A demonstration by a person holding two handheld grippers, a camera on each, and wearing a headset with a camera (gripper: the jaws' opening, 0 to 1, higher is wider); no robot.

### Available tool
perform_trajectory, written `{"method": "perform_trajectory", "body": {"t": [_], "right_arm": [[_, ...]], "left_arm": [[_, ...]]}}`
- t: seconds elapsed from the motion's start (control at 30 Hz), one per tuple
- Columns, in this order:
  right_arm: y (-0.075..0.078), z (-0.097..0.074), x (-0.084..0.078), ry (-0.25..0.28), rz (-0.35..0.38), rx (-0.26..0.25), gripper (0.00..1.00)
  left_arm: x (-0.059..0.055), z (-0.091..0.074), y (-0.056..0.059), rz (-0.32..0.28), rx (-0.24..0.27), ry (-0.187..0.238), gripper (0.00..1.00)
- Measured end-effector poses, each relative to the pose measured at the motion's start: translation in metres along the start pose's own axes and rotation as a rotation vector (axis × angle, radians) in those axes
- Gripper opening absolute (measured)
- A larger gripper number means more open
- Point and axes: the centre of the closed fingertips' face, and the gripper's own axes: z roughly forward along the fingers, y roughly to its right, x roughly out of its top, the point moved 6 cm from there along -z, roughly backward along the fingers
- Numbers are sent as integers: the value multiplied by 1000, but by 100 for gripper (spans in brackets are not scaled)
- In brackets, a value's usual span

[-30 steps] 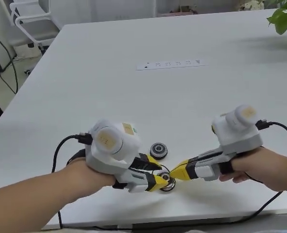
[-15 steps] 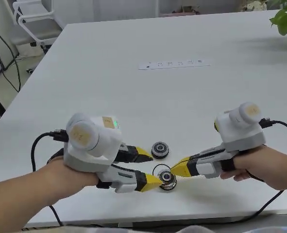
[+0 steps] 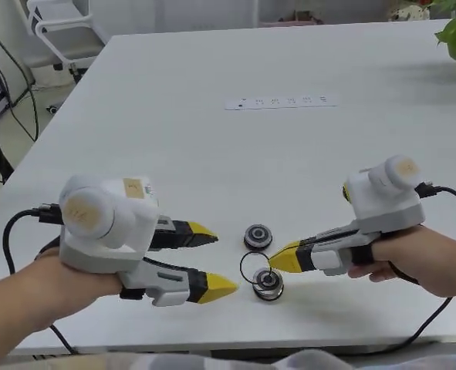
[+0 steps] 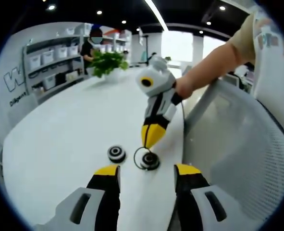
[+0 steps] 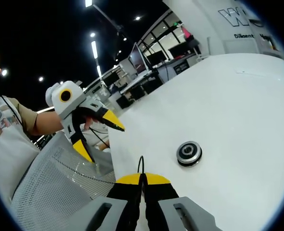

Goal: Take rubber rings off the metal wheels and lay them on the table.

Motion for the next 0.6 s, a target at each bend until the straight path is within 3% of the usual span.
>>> {"method": "perform_trajectory", "body": {"t": [0.37, 0.6], "right_arm": [[-9, 14, 14, 8, -16, 10, 0], [-12, 28, 14, -6, -29, 8, 0]], "left_arm": [[-9, -17, -5, -37, 52, 13, 54], [-13, -25, -6, -53, 79, 21, 57]]}}
